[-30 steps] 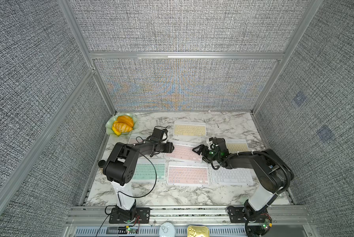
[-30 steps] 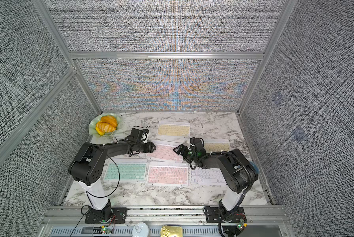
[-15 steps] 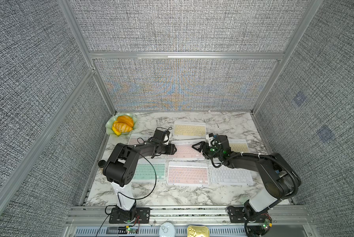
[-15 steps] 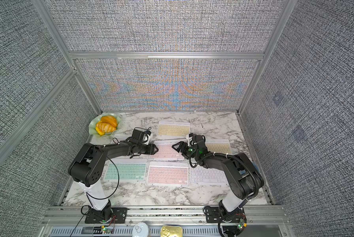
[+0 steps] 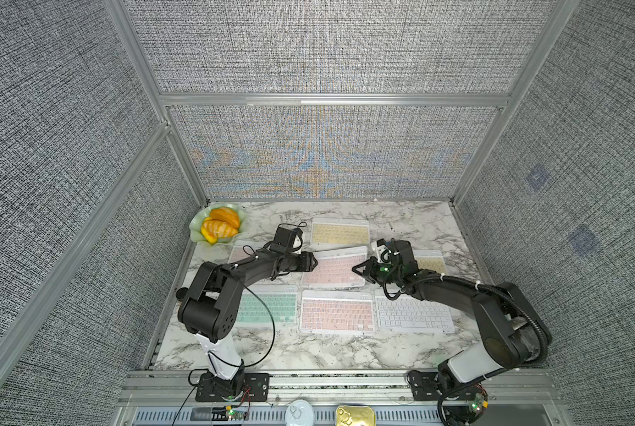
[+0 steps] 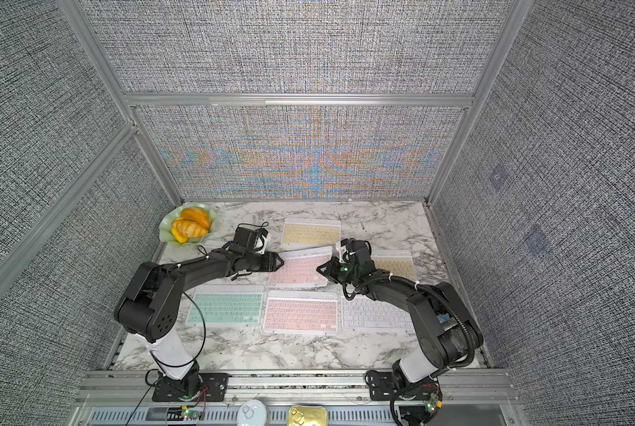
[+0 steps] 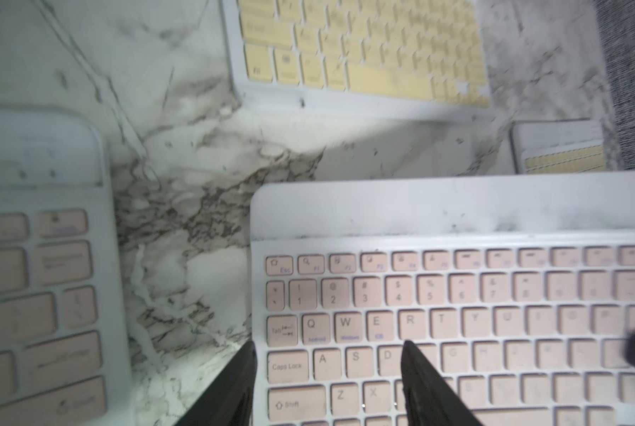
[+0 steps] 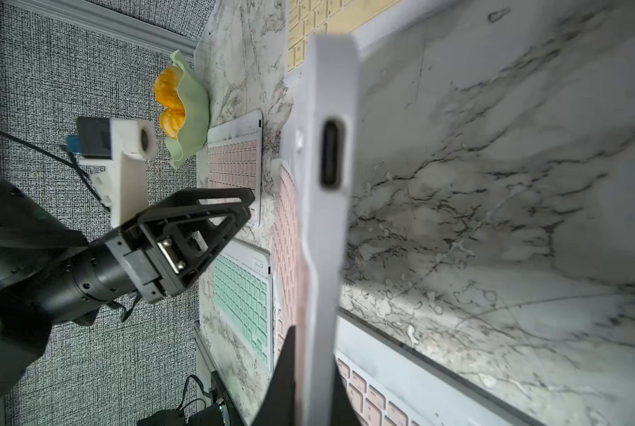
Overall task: Stack the numeric keypads
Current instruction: Pick up the numeric keypad from the center of the board, then place the numeric keypad at the numeric keypad.
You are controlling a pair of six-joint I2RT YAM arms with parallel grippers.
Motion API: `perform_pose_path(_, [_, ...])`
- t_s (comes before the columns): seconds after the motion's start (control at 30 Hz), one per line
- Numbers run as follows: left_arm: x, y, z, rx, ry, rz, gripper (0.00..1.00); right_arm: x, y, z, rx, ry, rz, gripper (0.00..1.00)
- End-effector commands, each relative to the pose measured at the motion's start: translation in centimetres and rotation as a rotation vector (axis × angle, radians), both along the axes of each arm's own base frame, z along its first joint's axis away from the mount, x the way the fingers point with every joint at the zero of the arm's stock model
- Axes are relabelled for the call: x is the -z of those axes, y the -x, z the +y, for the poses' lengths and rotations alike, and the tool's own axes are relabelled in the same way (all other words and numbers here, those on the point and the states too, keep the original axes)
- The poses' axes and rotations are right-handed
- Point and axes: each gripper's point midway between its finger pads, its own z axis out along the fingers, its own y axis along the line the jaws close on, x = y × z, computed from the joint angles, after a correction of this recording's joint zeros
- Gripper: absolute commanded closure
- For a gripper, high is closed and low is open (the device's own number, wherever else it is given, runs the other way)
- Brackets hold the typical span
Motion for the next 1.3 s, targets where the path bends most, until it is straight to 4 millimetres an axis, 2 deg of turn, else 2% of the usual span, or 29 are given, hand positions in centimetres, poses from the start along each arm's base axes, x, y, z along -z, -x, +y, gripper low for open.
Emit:
perform_pose_path(0.0, [-3.2,-1.2,0.1,-0.023,0.034,-0.062,0.37,-1.3,-0.5,-0.2,0.003,0.000,-0.019,1.00])
perform_pose_path(0.1, [-5.7,-2.2,0.6,-0.046,0.031,-0.108,0.37,-3.4,-1.5,-0.3,0.000,-0.042,-0.048,1.00])
perform_pose_path(0.2, [-7.1,-2.7,1.2,-0.070,0.020,-0.118,0.36,-6.0,-3.0,-0.2,-0.004,-0.109,-0.087,1.00])
perform_pose_path(0.37, [-7.6,-3.1,1.7,-0.077,0.011,-0.121,0.36,-9.7,-6.1,-0.4,-0.008,-0.179,-0.160,1.00])
perform_pose_path(0.47, [-7.6,-3.4,1.9,-0.084,0.008,-0.123,0.36,-10.8,-8.1,-0.8,-0.013,-0.207,-0.191,1.00])
perform_pose_path(0.6, [-7.6,-3.8,2.2,-0.092,0.006,-0.123,0.36,-10.6,-11.2,-1.5,-0.011,-0.229,-0.202,1.00])
perform_pose_path(0.77, [-7.4,-4.5,2.2,-0.099,0.005,-0.124,0.36,-9.2,-14.7,-2.6,-0.004,-0.257,-0.189,1.00])
perform_pose_path(0.9, [-7.2,-5.1,2.1,-0.098,-0.001,-0.121,0.36,-7.9,-17.1,-2.8,-0.025,-0.274,-0.158,1.00])
perform_pose_path(1.07, [-6.5,-5.4,2.2,-0.105,-0.011,-0.107,0.36,-5.8,-18.7,-2.6,-0.044,-0.281,-0.115,1.00])
perform_pose_path(1.27, [-5.4,-5.6,2.2,-0.108,-0.020,-0.089,0.36,-3.0,-19.2,-2.7,-0.048,-0.250,-0.057,1.00])
